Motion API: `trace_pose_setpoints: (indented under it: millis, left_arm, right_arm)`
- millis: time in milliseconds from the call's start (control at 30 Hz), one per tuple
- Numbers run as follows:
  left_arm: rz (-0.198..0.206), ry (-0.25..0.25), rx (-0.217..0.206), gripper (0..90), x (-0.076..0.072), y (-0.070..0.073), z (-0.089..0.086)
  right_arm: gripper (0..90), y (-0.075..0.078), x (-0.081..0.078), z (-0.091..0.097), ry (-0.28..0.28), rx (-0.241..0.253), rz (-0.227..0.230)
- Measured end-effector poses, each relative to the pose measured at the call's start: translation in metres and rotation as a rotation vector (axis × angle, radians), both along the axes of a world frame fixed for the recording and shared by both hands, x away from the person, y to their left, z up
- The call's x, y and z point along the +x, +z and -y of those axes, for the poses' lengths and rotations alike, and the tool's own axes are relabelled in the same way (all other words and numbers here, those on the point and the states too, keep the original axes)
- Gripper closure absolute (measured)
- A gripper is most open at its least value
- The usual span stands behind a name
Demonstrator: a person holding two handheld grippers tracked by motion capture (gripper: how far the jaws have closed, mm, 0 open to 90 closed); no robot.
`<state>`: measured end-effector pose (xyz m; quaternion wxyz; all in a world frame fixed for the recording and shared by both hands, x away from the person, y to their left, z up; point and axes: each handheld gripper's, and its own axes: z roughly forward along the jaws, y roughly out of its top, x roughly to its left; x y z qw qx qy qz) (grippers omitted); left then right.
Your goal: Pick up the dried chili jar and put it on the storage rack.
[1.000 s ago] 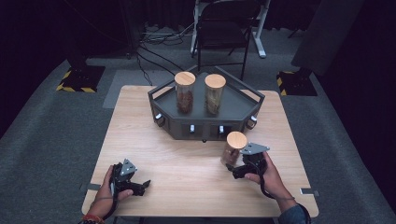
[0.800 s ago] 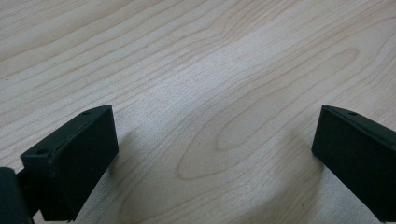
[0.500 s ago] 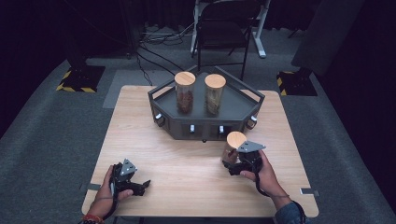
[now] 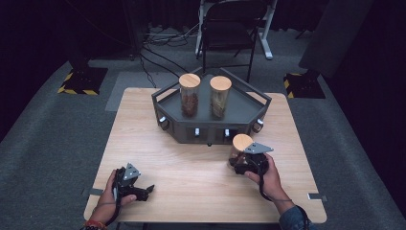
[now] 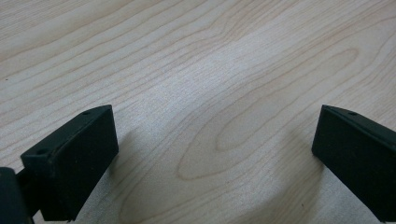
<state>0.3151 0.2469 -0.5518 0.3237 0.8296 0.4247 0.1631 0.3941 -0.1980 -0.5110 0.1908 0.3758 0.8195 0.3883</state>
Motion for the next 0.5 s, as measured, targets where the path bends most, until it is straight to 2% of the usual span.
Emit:
trace_pose_setpoints:
  millis: [500]
  left_arm:
    - [0.0, 0.0, -0.001, 0.2, 0.0, 0.0, 0.0]
  right_arm:
    - [25.6, 0.001, -0.0008, -0.0005, -0.014, 0.006, -0.01]
